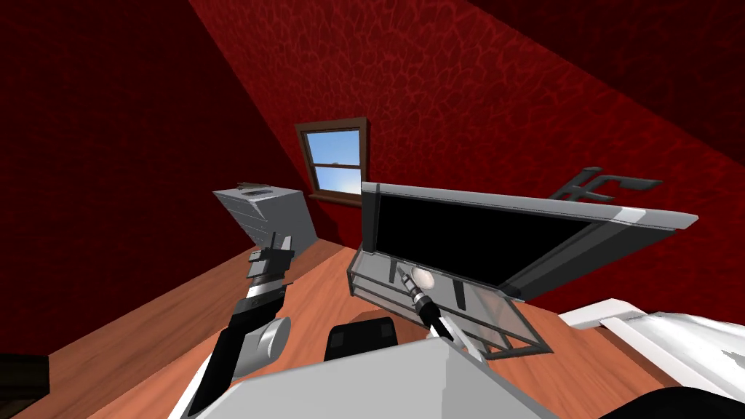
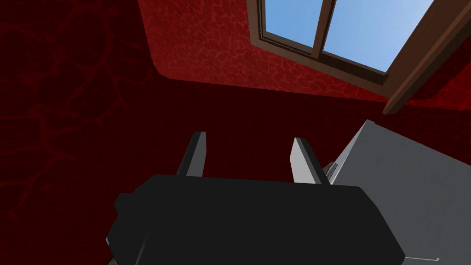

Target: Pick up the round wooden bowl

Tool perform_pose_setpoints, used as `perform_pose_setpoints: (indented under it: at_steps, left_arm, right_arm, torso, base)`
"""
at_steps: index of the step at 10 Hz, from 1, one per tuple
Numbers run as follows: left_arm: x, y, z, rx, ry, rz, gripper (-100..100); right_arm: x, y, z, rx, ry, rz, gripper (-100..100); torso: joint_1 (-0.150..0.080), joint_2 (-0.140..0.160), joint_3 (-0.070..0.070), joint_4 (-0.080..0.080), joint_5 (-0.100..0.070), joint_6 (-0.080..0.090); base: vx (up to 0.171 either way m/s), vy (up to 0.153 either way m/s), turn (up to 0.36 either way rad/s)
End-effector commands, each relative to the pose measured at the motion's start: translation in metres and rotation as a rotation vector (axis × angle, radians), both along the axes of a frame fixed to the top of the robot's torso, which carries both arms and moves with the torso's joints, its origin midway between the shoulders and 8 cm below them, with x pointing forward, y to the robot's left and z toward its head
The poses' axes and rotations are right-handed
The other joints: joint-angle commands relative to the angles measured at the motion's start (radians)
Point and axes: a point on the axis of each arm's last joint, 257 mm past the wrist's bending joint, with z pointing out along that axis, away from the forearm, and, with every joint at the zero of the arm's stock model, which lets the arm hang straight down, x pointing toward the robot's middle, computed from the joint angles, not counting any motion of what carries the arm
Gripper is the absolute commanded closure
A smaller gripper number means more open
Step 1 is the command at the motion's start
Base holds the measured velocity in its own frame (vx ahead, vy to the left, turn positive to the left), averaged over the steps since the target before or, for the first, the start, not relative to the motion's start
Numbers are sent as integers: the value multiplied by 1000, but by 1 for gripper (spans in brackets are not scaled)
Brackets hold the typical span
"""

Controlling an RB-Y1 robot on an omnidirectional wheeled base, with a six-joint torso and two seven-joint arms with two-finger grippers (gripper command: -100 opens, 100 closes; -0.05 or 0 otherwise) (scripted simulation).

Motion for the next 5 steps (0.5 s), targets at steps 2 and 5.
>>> perform_pose_setpoints:
  at_steps: [2,5]
  left_arm:
    - [0,0,0,0,0,0,0]
    - [0,0,0,0,0,0,0]
  right_arm:
    - [-24,-11,-50,-97,121,31,-100]
    - [-44,-23,-84,-150,204,41,-100]
  torso:
    - [0,0,0,0,0,-1]
    - [0,0,0,0,0,0]
  base:
    - [-16,4,357]
    - [-11,-1,125]
